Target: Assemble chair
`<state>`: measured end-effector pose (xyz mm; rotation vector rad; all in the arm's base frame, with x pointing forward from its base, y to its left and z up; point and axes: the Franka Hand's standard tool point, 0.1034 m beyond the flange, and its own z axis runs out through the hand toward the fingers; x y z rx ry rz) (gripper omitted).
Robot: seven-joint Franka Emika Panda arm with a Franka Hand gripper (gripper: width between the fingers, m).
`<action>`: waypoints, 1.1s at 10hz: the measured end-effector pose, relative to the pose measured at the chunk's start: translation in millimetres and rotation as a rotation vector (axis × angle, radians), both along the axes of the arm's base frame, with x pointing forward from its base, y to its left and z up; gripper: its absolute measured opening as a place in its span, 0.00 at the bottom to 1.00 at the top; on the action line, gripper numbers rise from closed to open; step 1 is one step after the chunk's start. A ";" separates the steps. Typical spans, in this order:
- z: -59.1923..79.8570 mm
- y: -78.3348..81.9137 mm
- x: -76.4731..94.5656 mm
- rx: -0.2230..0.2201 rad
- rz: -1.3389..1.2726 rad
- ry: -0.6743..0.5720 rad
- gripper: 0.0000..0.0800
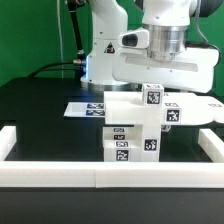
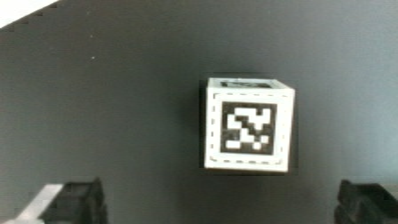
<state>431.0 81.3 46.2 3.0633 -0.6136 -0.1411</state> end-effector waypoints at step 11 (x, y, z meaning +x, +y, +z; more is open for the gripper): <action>-19.1 4.2 -12.6 -0.020 0.025 0.037 0.81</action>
Offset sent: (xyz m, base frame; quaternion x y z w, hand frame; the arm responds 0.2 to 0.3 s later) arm 0.0010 0.0073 -0.0047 -0.0029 0.0081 0.0037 1.0000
